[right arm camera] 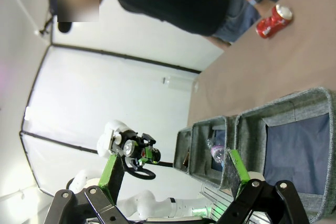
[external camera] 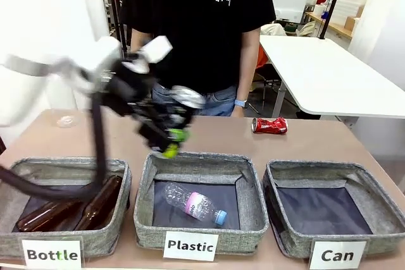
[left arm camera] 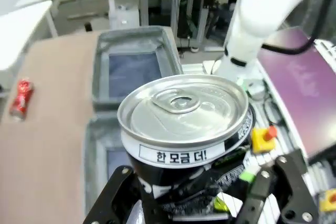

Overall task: Sort the can waste into the basket.
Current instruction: Pick up the can waste from the table and place it in the right Fabric basket.

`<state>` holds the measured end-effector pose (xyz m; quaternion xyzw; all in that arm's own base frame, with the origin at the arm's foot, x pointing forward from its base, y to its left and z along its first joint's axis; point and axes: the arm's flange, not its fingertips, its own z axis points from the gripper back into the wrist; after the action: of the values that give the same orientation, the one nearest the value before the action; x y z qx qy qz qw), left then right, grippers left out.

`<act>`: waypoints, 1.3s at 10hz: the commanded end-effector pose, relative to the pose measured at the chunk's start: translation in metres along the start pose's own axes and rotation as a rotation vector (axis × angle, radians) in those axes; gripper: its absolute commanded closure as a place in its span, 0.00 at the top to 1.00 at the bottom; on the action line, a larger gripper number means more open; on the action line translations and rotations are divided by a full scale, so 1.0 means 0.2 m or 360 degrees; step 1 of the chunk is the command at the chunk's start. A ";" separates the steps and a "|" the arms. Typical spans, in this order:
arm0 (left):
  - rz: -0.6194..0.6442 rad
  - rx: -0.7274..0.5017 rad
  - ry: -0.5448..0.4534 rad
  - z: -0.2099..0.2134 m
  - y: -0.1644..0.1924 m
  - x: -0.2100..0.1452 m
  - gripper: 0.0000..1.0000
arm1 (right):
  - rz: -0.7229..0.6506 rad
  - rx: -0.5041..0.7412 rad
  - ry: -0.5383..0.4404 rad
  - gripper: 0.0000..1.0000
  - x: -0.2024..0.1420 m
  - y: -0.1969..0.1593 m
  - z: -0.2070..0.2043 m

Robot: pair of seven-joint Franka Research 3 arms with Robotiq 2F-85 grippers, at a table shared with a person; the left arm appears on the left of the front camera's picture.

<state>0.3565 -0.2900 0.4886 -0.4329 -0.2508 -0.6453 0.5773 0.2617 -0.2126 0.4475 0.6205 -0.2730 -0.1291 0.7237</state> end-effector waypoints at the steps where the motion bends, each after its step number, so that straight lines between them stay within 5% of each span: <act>1: -0.0211 0.0056 -0.0018 -0.21 0.26 0.22 0.00 | 0.0140 -0.0008 -0.0164 1.00 0.06 0.13 0.20; 2: -0.0382 0.0022 0.0002 -0.45 0.30 0.36 0.00 | 0.0000 0.0000 0.0000 1.00 0.00 0.00 0.00; 4: -0.0609 -0.0100 0.0113 -0.99 0.37 0.55 0.00 | 0.0021 -0.0095 0.0016 1.00 0.02 0.05 0.21; 6: -0.0674 -0.0105 0.0168 -1.29 0.44 0.60 0.00 | 0.0052 -0.0112 0.0064 1.00 0.01 0.07 0.44; 11: -0.0656 -0.0015 0.0341 -1.67 0.59 0.56 0.00 | 0.0238 -0.0151 -0.0012 1.00 -0.03 0.01 0.93; 13: -0.0616 -0.0025 0.0381 -1.71 0.63 0.55 0.00 | 0.0171 -0.0202 -0.0035 1.00 -0.06 0.07 0.86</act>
<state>0.3866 -0.6416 0.3820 -0.2984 -0.2610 -0.7970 0.4556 0.1504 -0.3567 0.4631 0.5625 -0.3108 -0.1182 0.7570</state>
